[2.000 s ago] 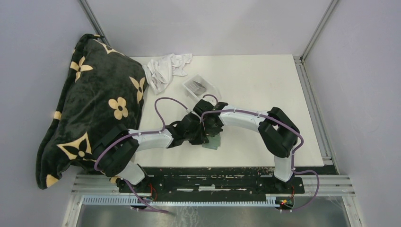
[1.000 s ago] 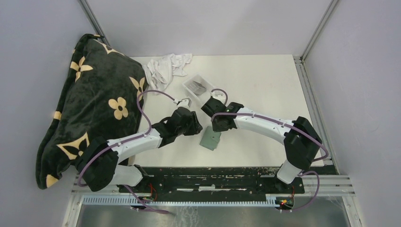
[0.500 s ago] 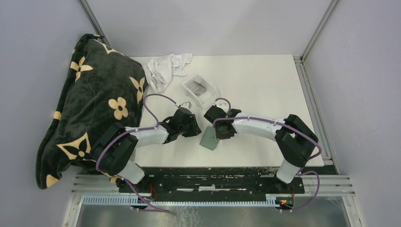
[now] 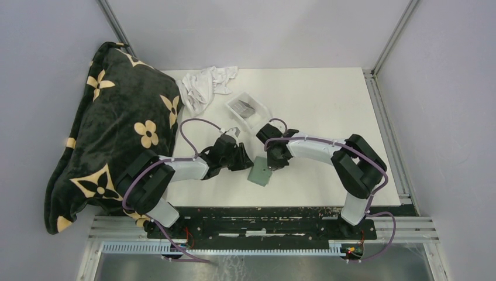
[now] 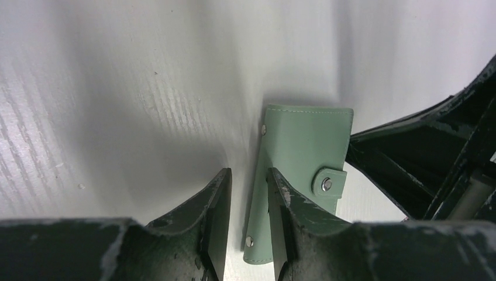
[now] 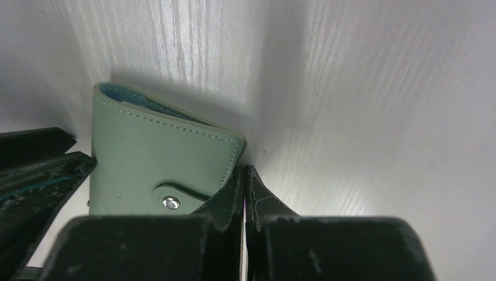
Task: Put the credit cards into the card holder
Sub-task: Move the card holder to the center of the board.
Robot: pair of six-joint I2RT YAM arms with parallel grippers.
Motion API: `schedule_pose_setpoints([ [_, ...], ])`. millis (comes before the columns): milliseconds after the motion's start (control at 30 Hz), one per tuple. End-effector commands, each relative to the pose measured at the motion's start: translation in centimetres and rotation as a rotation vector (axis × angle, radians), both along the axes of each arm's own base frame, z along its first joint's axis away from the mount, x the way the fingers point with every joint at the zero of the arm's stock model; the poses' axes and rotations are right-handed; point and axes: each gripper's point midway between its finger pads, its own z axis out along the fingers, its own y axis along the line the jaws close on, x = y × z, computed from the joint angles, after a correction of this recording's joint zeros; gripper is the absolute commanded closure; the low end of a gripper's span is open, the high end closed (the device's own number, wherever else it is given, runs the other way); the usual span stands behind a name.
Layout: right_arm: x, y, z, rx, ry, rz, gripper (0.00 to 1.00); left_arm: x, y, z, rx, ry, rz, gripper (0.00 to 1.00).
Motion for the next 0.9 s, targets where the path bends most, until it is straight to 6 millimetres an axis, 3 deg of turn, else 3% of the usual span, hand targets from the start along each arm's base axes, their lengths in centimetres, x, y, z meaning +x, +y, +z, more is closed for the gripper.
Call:
schedule_pose_setpoints([
  [0, 1.9, 2.4, -0.9, 0.072, -0.008, 0.021, 0.99, -1.2, -0.5, -0.9, -0.044, 0.055, -0.013, 0.63],
  [333, 4.7, 3.5, -1.0, 0.087, 0.003, 0.033, 0.99, -0.3, -1.7, -0.5, -0.082, 0.06, -0.008, 0.64],
  [867, 8.2, 2.7, -1.4, 0.054, 0.004, 0.02, 0.99, 4.6, -4.3, -0.6, -0.042, 0.017, -0.016, 0.64],
])
